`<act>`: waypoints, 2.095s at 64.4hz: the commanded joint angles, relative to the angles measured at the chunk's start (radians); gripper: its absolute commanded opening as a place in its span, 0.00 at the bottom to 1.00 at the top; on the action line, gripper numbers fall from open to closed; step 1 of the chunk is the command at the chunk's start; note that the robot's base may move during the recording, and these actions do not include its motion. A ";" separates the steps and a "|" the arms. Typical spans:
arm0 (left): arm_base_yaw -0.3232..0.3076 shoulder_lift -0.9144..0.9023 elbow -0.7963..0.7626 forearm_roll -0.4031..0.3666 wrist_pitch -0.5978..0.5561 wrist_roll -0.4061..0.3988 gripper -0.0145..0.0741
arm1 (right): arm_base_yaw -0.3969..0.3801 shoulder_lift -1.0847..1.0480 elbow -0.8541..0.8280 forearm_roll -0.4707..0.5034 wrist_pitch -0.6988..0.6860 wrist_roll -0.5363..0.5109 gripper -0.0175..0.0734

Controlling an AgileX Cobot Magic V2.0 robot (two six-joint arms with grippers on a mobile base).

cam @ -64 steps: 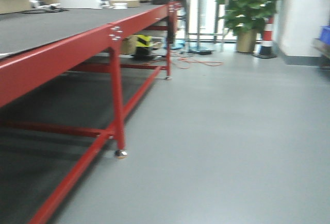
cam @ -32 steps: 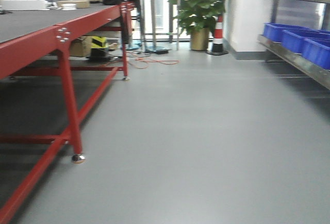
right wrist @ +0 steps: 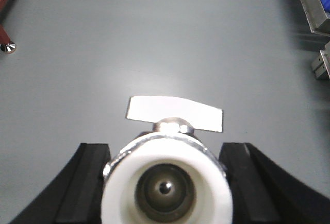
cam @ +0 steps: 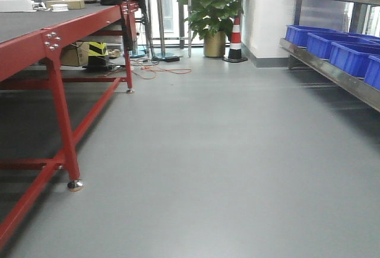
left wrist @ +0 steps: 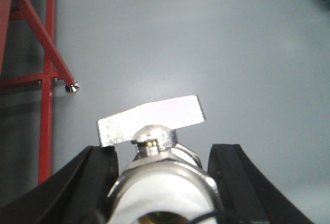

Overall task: Place valve from conveyor to right shelf box
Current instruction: 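Drive the base to the shelf of blue boxes holding both valves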

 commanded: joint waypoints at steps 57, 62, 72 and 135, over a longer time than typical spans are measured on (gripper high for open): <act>-0.005 -0.011 -0.011 -0.008 -0.043 -0.006 0.04 | -0.003 -0.014 -0.020 -0.006 -0.069 0.001 0.01; -0.005 -0.011 -0.011 -0.008 -0.043 -0.006 0.04 | -0.003 -0.014 -0.020 -0.006 -0.069 0.001 0.01; -0.005 -0.011 -0.011 -0.008 -0.043 -0.006 0.04 | -0.003 -0.014 -0.020 -0.006 -0.069 0.001 0.01; -0.005 -0.011 -0.011 -0.006 -0.048 -0.006 0.04 | -0.003 -0.014 -0.020 -0.006 -0.071 0.001 0.01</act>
